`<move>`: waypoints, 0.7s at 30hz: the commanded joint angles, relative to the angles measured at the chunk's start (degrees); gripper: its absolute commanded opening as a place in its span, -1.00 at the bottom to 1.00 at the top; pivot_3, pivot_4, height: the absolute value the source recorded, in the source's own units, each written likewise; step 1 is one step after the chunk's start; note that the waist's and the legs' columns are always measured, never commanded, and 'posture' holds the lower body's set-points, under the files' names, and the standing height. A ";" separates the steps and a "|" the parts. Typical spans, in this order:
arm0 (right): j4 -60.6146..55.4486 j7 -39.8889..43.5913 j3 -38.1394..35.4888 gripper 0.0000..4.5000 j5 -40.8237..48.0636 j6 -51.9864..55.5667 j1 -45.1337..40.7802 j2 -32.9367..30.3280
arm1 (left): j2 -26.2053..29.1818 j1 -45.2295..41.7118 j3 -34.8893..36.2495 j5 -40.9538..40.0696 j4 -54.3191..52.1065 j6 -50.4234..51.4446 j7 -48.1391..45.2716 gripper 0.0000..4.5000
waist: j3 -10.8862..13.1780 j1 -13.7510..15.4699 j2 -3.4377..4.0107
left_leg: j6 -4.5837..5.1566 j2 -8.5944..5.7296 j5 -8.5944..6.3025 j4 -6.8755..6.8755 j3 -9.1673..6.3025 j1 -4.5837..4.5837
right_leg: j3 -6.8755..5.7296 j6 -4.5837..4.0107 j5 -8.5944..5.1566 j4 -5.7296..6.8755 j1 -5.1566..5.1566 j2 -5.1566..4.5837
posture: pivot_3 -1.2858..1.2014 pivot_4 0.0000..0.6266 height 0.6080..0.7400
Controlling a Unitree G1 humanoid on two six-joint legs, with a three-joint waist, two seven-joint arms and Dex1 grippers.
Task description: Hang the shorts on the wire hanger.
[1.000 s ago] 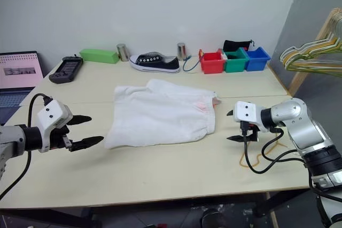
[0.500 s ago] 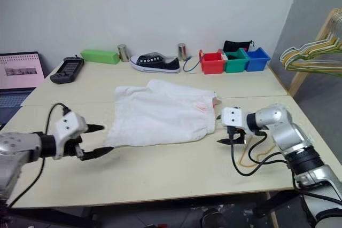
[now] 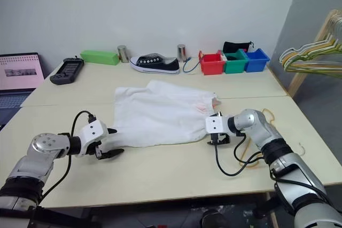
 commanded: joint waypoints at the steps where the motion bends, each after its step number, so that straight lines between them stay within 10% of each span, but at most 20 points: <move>1: 4.54 -1.26 -0.44 1.00 -0.83 -0.89 -2.90 1.69 | -1.43 -3.53 -1.30 1.93 5.84 -2.20 -0.09 0.98 | -0.02 -0.02 -0.03 | 0.00 0.00 0.00 0.00 -0.01 0.23 | 0.00 0.10 -0.06 -0.02 0.26 0.01 | -0.08 -1.00 1.00; 6: 8.12 -1.35 -0.92 0.75 -0.43 -1.45 -4.85 3.77 | -2.22 -5.92 -2.21 2.92 10.05 -3.84 -1.23 0.73 | -0.34 -0.19 0.02 | 0.00 0.00 0.00 -0.01 -0.03 0.84 | 0.02 0.29 -0.11 -0.09 0.87 0.01 | -0.08 -1.00 1.00; 21: 14.29 -5.51 -2.16 -0.94 -1.20 -2.72 -8.13 6.14 | -3.68 -9.63 -1.46 3.84 13.42 -5.69 -0.54 -0.76 | -0.46 -0.26 0.09 | 0.03 -0.01 0.02 -0.01 -0.17 0.75 | 0.00 0.31 -0.06 -0.08 0.79 0.05 | -0.09 -1.00 1.00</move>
